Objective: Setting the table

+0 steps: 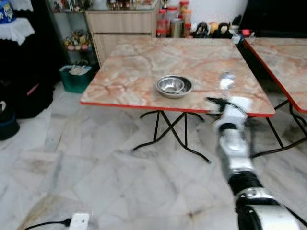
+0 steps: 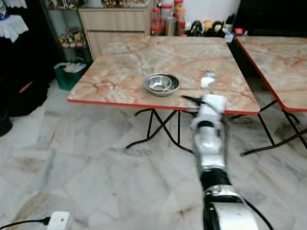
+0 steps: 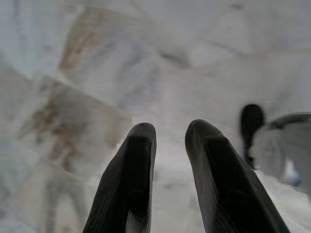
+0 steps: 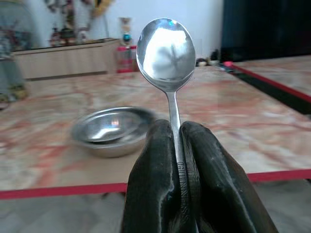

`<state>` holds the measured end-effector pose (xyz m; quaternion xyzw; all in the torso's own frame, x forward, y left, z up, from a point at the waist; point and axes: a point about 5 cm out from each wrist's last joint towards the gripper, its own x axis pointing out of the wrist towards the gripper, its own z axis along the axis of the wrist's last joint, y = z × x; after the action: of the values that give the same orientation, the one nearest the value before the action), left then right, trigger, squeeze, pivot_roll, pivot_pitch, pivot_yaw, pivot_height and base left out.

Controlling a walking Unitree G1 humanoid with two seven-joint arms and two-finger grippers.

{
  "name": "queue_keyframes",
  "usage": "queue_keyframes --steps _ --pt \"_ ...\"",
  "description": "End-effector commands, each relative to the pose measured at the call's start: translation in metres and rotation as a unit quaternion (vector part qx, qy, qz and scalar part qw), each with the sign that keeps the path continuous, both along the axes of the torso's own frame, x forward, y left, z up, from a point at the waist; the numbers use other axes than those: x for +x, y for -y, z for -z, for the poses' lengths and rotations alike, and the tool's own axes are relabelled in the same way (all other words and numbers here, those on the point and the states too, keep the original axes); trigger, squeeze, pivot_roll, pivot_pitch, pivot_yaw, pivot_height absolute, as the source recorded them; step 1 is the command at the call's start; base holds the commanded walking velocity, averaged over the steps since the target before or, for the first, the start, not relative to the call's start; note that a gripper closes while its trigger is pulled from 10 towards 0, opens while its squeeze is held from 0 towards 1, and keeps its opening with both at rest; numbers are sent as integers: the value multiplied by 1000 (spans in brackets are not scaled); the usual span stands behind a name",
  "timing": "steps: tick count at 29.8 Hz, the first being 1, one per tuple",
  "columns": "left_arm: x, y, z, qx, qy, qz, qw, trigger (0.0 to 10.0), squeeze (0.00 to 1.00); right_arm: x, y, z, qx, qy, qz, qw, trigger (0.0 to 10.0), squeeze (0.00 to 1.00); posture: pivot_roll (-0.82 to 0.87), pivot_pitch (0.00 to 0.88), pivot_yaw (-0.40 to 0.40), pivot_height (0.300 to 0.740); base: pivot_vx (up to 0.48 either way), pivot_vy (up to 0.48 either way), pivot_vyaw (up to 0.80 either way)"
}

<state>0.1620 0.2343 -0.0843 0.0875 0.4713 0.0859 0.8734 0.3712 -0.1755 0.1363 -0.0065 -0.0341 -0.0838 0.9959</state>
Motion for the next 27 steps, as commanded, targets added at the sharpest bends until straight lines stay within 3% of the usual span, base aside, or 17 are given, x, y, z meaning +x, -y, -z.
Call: queue_keyframes --steps 1,8,27 --pt "-2 6 2 -12 -1 -5 1000 10000 0 0 9 -4 1 7 13 1000 10000 0 55 0 41 740 0 0 0" --pt "0 6 1 -20 7 -13 1000 10000 0 0 11 -6 -1 9 20 1000 10000 0 56 0 41 740 0 0 0" --pt "3 12 2 -13 3 -4 1000 10000 0 0 6 -3 2 7 9 1000 10000 0 61 0 43 740 420 0 0"
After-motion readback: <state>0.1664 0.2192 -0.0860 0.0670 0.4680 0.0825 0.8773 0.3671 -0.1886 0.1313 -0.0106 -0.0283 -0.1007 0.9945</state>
